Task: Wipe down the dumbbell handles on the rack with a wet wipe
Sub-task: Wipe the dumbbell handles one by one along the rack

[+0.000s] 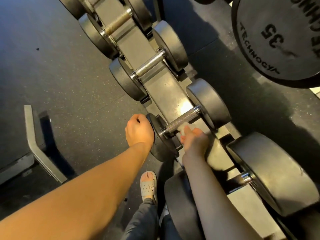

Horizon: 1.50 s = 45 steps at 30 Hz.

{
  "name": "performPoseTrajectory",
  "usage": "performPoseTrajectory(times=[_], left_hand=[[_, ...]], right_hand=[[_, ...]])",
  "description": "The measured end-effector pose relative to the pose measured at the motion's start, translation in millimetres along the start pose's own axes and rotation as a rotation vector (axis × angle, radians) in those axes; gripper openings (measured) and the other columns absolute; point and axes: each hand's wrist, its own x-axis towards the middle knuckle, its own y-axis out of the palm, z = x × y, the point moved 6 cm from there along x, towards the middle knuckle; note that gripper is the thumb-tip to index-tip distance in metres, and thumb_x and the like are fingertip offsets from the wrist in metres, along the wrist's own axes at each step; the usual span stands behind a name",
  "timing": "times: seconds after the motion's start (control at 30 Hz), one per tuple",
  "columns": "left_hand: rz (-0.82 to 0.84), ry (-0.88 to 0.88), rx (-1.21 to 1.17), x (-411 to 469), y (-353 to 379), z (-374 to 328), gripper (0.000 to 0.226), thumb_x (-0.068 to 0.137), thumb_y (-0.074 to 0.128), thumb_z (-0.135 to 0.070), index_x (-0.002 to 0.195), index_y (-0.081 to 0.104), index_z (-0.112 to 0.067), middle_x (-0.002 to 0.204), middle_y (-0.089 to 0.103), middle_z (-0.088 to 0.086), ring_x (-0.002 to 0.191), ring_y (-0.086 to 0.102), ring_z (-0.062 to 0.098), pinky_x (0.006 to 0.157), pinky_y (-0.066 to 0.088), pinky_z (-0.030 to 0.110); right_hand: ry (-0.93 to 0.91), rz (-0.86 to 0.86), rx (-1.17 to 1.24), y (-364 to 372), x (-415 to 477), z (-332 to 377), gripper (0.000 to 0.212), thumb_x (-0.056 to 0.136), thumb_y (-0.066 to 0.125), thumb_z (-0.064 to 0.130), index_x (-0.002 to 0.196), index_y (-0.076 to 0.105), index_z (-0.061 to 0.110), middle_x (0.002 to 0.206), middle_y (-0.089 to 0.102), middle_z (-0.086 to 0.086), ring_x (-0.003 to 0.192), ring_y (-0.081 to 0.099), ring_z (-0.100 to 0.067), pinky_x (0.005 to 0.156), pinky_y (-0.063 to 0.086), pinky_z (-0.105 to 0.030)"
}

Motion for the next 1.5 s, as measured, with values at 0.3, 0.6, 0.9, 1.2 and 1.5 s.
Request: performPoseTrajectory(times=[0.3, 0.6, 0.9, 1.2, 1.5], left_hand=[[0.006, 0.027, 0.017, 2.3, 1.5, 2.2, 0.026, 0.101, 0.04, -0.023, 0.089, 0.063, -0.02, 0.079, 0.06, -0.002, 0.083, 0.06, 0.025, 0.079, 0.047, 0.041], [0.007, 0.031, 0.013, 4.6, 2.6, 4.4, 0.025, 0.1, 0.041, -0.024, 0.09, 0.064, -0.024, 0.083, 0.062, -0.002, 0.086, 0.061, 0.025, 0.082, 0.049, 0.041], [0.027, 0.004, -0.011, 5.9, 2.8, 4.6, 0.028, 0.099, 0.042, -0.023, 0.09, 0.067, -0.015, 0.084, 0.065, 0.004, 0.084, 0.062, 0.025, 0.083, 0.051, 0.046], [0.022, 0.0, 0.002, 3.1, 2.3, 3.2, 0.026, 0.1, 0.042, -0.023, 0.086, 0.064, -0.02, 0.084, 0.065, 0.004, 0.085, 0.062, 0.024, 0.084, 0.051, 0.047], [0.017, -0.001, -0.006, 3.4, 2.0, 3.7, 0.028, 0.102, 0.041, -0.024, 0.081, 0.06, -0.023, 0.083, 0.063, 0.004, 0.084, 0.062, 0.024, 0.081, 0.049, 0.043]], right_hand=[[0.267, 0.099, 0.177, 4.5, 15.2, -1.6, 0.013, 0.096, 0.063, 0.002, 0.084, 0.065, 0.005, 0.074, 0.061, -0.009, 0.063, 0.058, -0.015, 0.064, 0.053, -0.025], [0.124, 0.34, -0.342, 27.2, -0.3, -18.6, 0.027, 0.094, 0.056, 0.007, 0.07, 0.055, 0.018, 0.075, 0.058, -0.008, 0.07, 0.054, -0.022, 0.064, 0.048, -0.031], [0.154, -0.012, 0.37, 9.5, 16.9, 10.8, 0.021, 0.104, 0.05, 0.009, 0.089, 0.064, 0.012, 0.083, 0.061, -0.005, 0.075, 0.056, -0.016, 0.068, 0.048, -0.028], [0.229, 0.139, 0.094, 11.4, 2.6, -11.3, 0.023, 0.102, 0.054, 0.006, 0.081, 0.063, 0.01, 0.072, 0.056, -0.007, 0.062, 0.05, -0.014, 0.059, 0.042, -0.025], [0.045, 0.247, -0.142, 19.2, -14.8, -16.1, 0.01, 0.094, 0.071, 0.012, 0.094, 0.074, 0.002, 0.07, 0.064, 0.0, 0.06, 0.054, -0.008, 0.054, 0.044, -0.019]])
